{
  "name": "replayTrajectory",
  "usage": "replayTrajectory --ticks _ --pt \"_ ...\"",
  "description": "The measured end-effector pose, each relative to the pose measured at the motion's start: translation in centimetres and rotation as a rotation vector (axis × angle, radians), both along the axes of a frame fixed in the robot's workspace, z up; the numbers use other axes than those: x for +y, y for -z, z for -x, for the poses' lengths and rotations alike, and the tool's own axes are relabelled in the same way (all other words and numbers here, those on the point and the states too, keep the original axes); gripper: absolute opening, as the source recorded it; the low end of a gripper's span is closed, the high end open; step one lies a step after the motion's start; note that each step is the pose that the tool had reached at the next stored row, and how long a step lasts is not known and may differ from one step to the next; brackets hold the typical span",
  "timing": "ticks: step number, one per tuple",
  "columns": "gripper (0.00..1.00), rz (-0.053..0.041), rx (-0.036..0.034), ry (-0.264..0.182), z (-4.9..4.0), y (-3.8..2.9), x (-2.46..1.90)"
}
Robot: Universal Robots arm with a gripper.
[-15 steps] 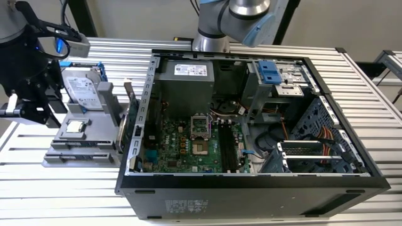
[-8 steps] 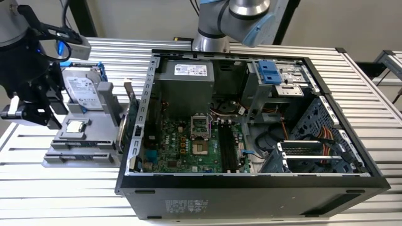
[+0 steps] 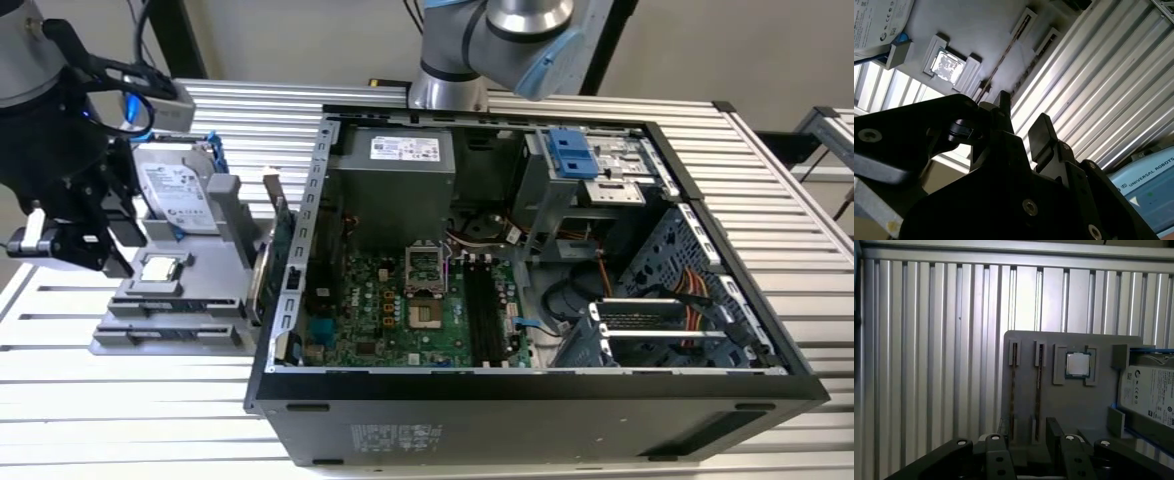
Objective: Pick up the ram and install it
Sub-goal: 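Pick up the ram and move it above insertion slot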
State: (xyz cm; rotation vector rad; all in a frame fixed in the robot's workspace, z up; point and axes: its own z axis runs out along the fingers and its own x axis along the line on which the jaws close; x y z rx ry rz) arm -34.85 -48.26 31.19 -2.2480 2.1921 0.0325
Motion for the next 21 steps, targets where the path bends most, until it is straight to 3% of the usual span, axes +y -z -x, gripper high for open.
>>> replayTrajectory --ticks 21 --pt "1.00 0.0021 0.0021 0.000 0.02 1.28 0.01"
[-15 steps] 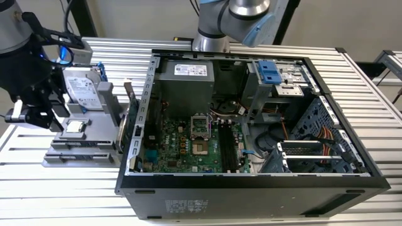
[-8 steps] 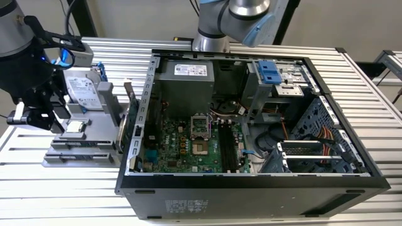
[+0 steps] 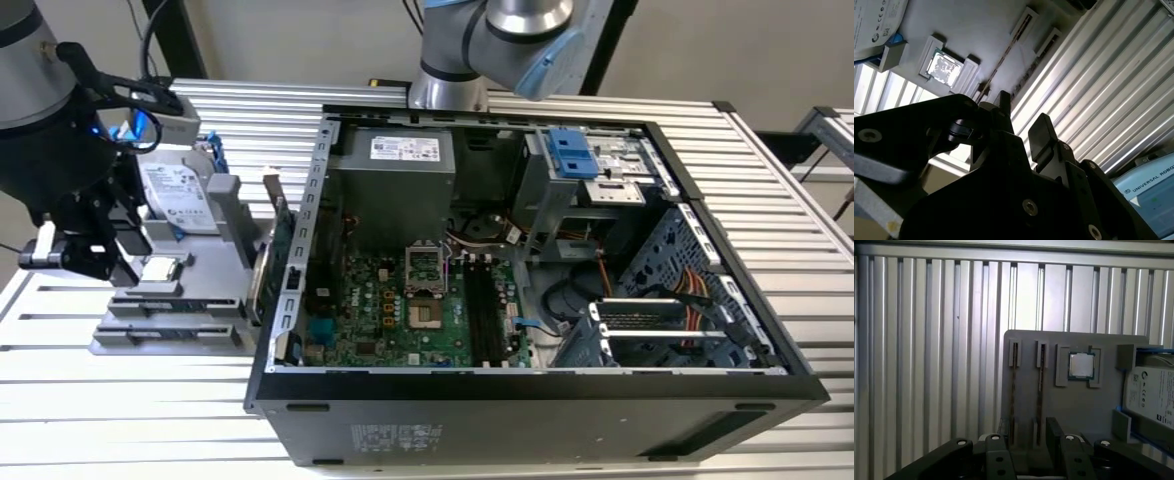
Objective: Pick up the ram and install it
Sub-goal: 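Pick up the ram and move it above insertion slot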
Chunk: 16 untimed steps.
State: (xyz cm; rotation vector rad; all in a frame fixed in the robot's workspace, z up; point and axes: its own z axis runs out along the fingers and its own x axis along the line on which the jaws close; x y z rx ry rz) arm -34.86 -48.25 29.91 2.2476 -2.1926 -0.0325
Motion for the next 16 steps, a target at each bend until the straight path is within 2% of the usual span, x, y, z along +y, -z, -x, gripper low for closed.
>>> replayTrajectory --ticks 16 --pt "1.00 0.0019 0.0044 0.000 0.00 0.91 0.00"
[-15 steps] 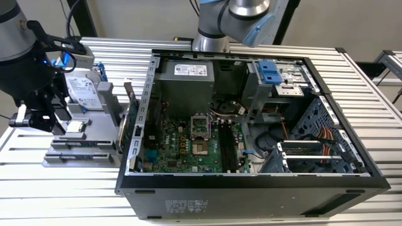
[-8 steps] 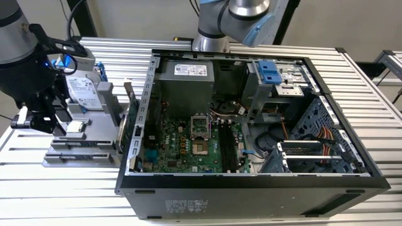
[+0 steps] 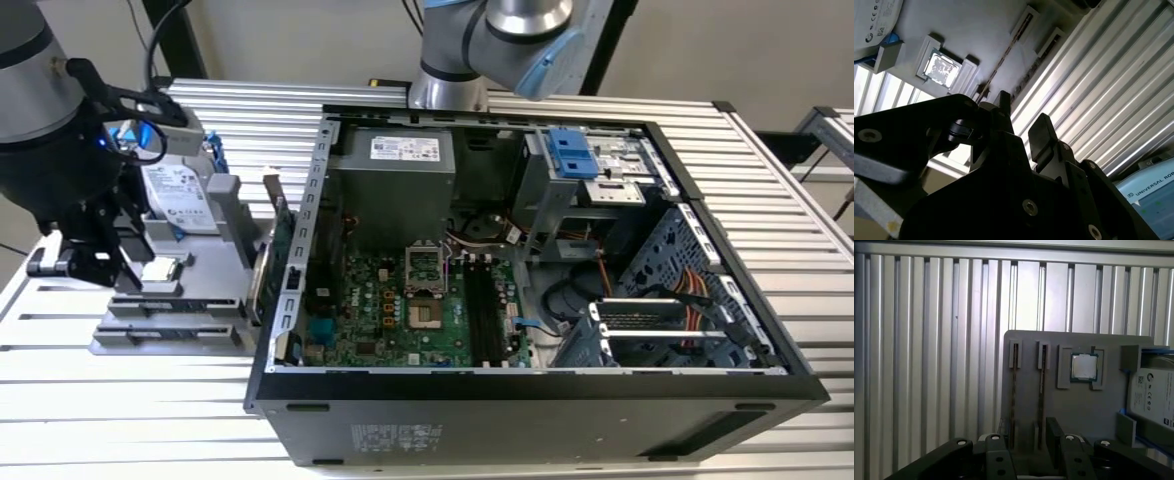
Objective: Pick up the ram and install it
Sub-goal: 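Pick up the ram and move it above insertion slot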
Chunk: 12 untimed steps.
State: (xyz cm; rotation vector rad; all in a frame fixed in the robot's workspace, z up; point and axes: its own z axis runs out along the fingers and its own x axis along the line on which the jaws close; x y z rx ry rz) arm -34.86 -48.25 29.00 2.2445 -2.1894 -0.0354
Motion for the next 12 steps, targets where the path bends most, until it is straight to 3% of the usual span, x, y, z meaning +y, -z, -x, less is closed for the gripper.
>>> replayTrajectory --ticks 12 --pt "1.00 0.0023 0.0037 0.000 0.00 0.64 0.00"
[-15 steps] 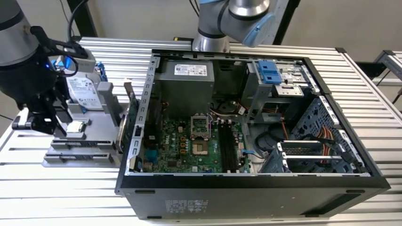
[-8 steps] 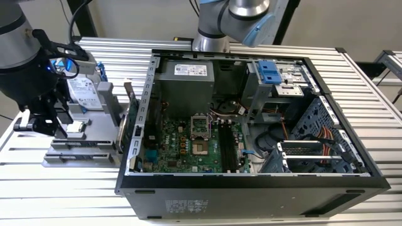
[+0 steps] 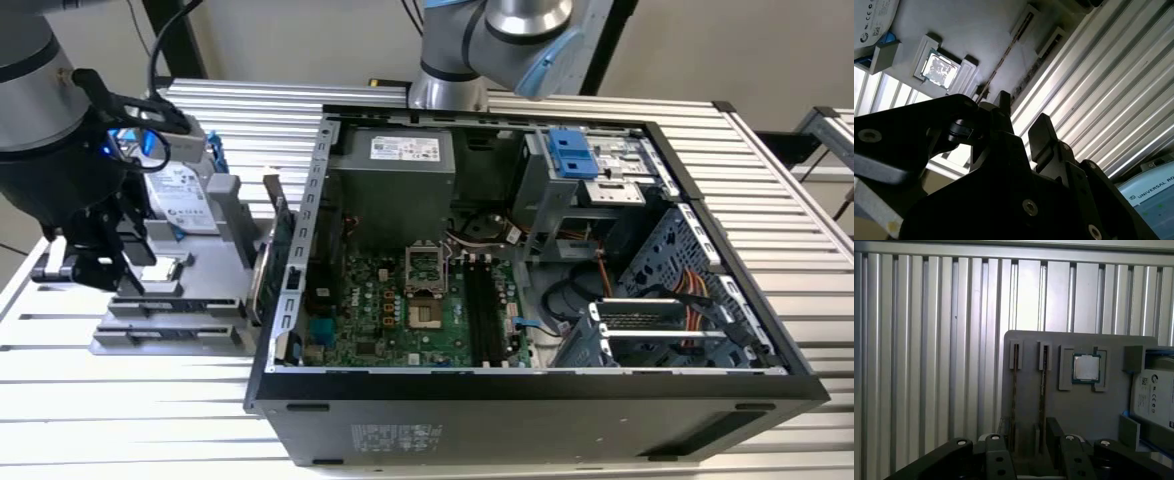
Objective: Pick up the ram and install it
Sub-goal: 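Pick up the ram and move it above insertion slot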
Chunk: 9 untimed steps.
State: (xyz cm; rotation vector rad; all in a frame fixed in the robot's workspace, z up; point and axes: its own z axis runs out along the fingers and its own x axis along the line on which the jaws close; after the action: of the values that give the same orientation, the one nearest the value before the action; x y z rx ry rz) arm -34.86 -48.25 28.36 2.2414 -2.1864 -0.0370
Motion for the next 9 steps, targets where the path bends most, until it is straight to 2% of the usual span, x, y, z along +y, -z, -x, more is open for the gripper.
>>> replayTrajectory --ticks 9 --pt "1.00 0.0012 0.0034 0.000 0.00 0.52 -0.02"
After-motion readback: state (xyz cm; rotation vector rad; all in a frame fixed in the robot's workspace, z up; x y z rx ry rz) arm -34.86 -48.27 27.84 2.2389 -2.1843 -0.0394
